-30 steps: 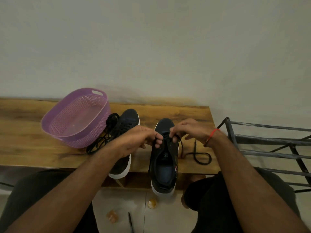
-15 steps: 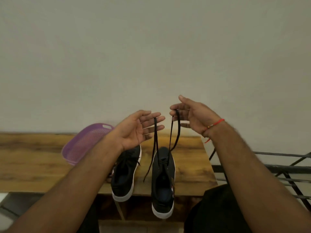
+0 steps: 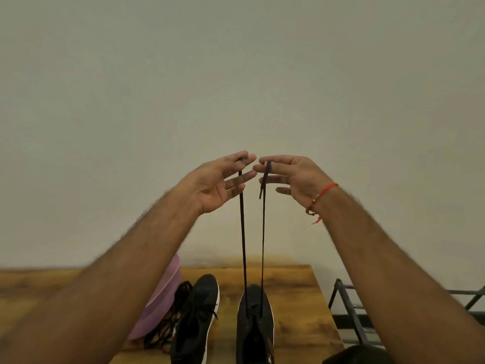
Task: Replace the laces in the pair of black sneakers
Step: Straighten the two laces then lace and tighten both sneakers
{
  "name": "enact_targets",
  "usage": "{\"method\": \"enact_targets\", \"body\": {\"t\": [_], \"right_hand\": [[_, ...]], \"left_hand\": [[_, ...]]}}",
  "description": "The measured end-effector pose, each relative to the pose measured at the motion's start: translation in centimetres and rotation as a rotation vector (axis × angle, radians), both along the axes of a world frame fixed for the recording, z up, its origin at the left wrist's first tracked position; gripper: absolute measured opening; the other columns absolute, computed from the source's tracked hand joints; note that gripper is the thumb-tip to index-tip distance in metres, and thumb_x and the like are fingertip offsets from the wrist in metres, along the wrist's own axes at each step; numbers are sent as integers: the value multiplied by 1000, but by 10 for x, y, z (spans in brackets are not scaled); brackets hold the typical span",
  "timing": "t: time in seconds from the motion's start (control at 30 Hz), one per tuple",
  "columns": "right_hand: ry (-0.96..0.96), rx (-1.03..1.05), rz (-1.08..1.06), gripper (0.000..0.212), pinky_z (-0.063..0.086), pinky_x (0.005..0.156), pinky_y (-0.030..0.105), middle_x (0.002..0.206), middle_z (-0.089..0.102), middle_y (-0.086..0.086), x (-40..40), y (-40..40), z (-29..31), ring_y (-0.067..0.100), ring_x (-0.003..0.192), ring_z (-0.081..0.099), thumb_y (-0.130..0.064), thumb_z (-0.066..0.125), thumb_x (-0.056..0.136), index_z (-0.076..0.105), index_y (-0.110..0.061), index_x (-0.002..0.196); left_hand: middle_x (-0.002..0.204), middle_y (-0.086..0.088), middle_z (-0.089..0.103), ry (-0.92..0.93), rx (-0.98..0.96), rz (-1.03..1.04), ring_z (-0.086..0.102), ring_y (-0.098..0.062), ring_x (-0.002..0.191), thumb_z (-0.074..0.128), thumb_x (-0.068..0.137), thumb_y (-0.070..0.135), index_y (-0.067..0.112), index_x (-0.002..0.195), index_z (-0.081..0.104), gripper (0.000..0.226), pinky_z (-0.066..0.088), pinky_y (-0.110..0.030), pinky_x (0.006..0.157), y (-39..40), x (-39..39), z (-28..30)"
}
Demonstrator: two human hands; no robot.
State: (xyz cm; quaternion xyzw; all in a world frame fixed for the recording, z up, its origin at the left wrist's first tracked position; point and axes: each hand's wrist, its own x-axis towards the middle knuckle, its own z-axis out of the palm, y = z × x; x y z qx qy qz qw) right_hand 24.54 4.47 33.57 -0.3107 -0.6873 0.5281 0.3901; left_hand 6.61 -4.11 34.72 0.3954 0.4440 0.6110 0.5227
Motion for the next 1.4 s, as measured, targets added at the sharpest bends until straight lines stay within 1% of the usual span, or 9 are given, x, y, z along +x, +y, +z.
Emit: {"method": "enact_targets", "body": {"t": [0.17,0.33,0.53,0.67,0.77,0.9,1.07,1.3,1.4], "right_hand": [[45,156,-149,27,43,75,31,76,67,-11,-8,2,14,13,69,56,-44,65,93,77,-21,97],[146,204,-238,21,42,71,24,90,68,-12,-19,7,28,12,76,56,-37,66,93,78,-21,97],[299,223,-300,18,45,62,11,80,70,-2,-30,13,42,2,67,61,-26,70,93,76,-12,103],[311,282,-320,16,52,78,22,75,73,-3,-35,17,47,6,76,65,-31,70,92,77,-17,95],[262,345,-350,18,50,96,33,91,75,-10,-38,21,47,5,97,66,-40,70,90,78,-25,97],[57,553,-517,23,12,121,51,148,48,-17,-39,24,50,14,150,21,-52,65,90,75,-37,104],[22,669,-541,28,-17,117,51,164,18,-16,-39,23,54,10,151,-17,-51,62,93,76,-34,110],[6,682,-508,27,-15,117,51,163,23,-14,-40,27,55,14,152,-14,-50,62,94,76,-34,110],[75,620,-472,25,13,123,42,145,52,-9,-38,31,48,16,148,24,-45,65,93,76,-29,109]], "left_hand": [[107,14,77,162,33,161,74,-13,96,75,90,36,24,123,70,36,49,-26,71,4,4,16],[89,16,69,369,29,345,52,-13,78,72,89,51,29,102,78,26,44,-29,69,10,4,26],[96,14,66,391,149,460,48,-9,75,76,89,42,23,110,74,28,39,-26,66,19,8,36],[94,12,68,404,235,497,58,-5,80,75,91,37,20,112,73,27,42,-20,63,26,8,41],[107,13,70,443,310,548,64,-11,105,76,88,43,24,106,76,26,52,-32,91,33,7,42],[159,11,38,808,362,713,21,-17,153,72,87,54,43,90,72,11,13,-54,123,40,6,47],[171,5,5,1000,449,779,-23,-20,154,69,90,52,36,103,77,22,-24,-55,115,47,3,50],[170,8,13,985,396,775,-19,-24,155,69,89,55,38,103,77,24,-17,-61,117,50,5,51],[163,10,31,1008,352,782,0,-24,156,66,91,55,37,105,76,24,-1,-58,120,48,2,46]]}}
